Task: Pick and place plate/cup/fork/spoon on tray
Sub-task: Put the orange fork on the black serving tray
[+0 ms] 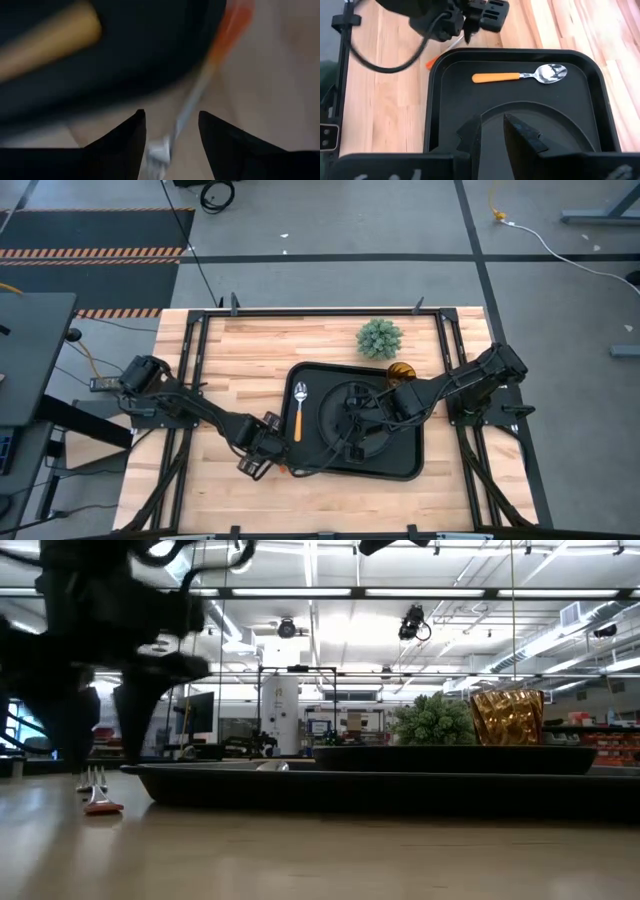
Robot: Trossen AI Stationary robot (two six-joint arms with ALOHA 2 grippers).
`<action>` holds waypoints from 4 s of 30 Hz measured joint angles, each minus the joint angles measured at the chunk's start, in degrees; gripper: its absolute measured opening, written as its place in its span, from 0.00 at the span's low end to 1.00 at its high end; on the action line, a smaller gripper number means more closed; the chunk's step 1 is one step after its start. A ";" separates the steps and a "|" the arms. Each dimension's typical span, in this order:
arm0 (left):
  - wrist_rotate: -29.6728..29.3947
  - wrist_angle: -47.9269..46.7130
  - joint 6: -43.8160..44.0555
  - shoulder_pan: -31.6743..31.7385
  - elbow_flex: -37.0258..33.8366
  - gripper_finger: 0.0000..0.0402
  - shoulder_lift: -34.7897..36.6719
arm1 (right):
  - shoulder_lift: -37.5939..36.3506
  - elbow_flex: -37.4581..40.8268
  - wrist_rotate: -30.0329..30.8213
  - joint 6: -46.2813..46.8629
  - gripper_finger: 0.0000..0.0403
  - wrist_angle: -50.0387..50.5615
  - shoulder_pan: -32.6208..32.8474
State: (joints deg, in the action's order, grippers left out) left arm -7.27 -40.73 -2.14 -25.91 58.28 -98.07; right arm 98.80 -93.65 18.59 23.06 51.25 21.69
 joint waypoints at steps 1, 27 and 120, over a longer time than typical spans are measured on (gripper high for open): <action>0.02 -1.38 -0.04 0.00 -0.02 0.47 -0.16 | 0.00 0.00 0.25 0.42 0.22 -0.01 0.00; 2.74 5.07 -6.95 0.28 -7.37 0.39 0.26 | 0.02 0.00 -0.90 6.68 0.22 2.86 0.19; 9.42 16.17 -12.32 26.13 -6.96 0.57 -0.07 | 0.02 8.70 -1.88 18.79 0.22 12.52 8.61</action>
State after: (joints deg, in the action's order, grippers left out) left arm 2.15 -24.55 -14.46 0.22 51.32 -98.15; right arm 98.83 -84.95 16.71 41.85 63.77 30.30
